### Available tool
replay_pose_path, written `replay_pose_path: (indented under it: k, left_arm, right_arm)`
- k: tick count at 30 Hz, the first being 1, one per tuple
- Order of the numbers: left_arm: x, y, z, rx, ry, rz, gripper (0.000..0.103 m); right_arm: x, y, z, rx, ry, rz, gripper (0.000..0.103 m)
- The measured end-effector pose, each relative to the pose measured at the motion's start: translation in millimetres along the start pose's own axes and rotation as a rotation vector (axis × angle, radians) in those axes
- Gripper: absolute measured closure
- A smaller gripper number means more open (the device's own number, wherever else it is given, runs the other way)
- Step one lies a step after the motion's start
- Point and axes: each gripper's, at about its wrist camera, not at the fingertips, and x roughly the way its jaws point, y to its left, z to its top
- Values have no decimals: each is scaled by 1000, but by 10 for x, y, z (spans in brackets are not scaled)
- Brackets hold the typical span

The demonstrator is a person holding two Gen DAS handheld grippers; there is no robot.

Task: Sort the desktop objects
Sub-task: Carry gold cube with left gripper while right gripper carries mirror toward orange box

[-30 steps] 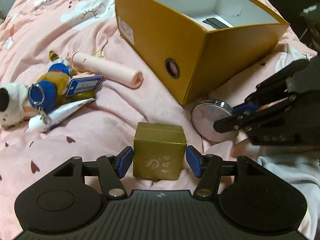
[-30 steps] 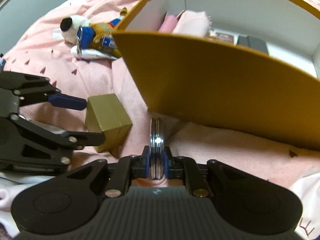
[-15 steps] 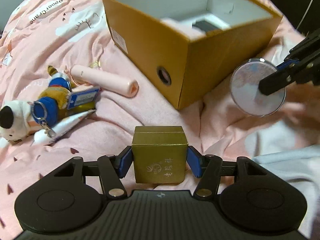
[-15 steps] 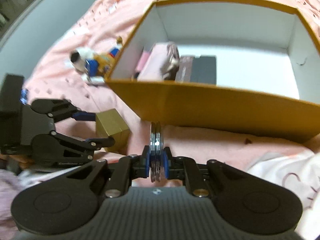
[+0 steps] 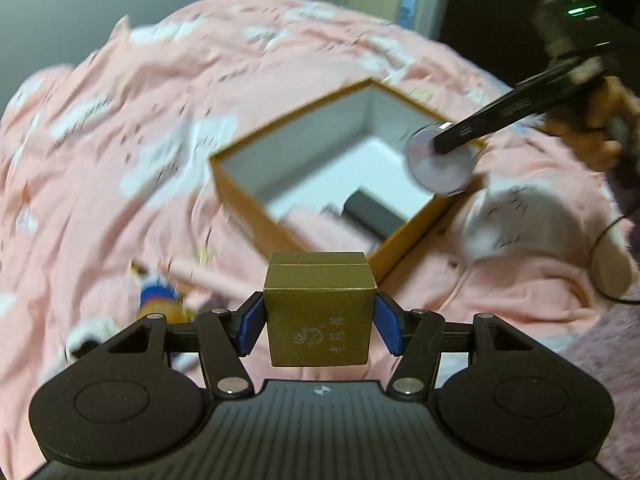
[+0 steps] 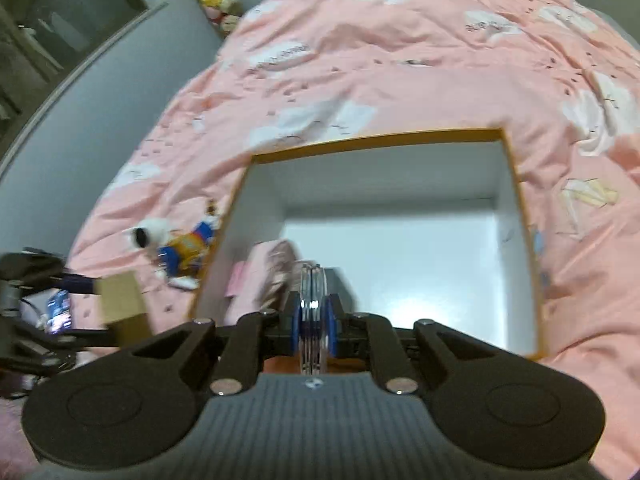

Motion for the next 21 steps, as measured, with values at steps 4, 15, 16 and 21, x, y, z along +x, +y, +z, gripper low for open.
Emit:
replay_pose_path:
  k: [4, 15, 16, 21]
  left_arm:
    - [81, -90, 323, 68, -18, -27, 36]
    - [615, -59, 991, 116, -28, -45, 35]
    - [684, -52, 1029, 115, -20, -50, 36]
    - [853, -15, 1124, 110, 5, -75, 35]
  right_arm:
    - [187, -197, 183, 36, 33, 4, 89]
    - [988, -490, 362, 87, 187, -17, 89]
    - [1074, -523, 350, 98, 206, -16, 89]
    - [1327, -668, 288, 159, 263, 19, 89]
